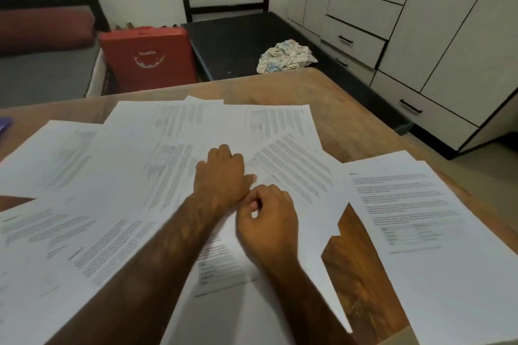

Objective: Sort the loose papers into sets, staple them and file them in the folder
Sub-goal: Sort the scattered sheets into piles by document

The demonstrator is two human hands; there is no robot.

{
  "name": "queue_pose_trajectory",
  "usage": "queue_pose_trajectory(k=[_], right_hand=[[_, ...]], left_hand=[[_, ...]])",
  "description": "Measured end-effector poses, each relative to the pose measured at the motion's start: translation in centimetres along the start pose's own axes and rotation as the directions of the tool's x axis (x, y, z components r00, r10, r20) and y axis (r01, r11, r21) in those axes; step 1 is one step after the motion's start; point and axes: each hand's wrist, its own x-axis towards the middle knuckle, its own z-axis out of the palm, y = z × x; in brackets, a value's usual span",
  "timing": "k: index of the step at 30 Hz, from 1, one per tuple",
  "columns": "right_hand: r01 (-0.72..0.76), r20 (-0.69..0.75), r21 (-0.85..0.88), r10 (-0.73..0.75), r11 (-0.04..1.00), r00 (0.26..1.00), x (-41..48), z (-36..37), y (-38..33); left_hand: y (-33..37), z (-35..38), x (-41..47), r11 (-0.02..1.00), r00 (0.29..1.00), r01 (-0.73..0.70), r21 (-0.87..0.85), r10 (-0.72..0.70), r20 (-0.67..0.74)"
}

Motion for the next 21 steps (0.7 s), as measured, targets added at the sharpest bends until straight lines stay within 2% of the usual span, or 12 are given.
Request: queue_pose_trajectory(k=[5,17,21], right_hand=[[-0.02,-0.018,0.108,0.022,0.994,1.0,0.0,-0.1,0.0],[-0.058,0.027,0.056,0.056,0.997,0.998,0.0,-0.1,-0.2],[-0.077,-0.008,0.098,0.078,0.992,0.997,-0.1,-0.1,-0.4]], left_hand=[[0.0,0.1,0.1,0.999,0.998,0.015,-0.043,-0.017,-0.055],[1.1,-0.4,0.6,0.999,0.992,0.034,0.0,-0.034,-0.124],[1.4,-0.3,0.6,0.995,0.993,0.005,-0.101,-0.017,-0.116]])
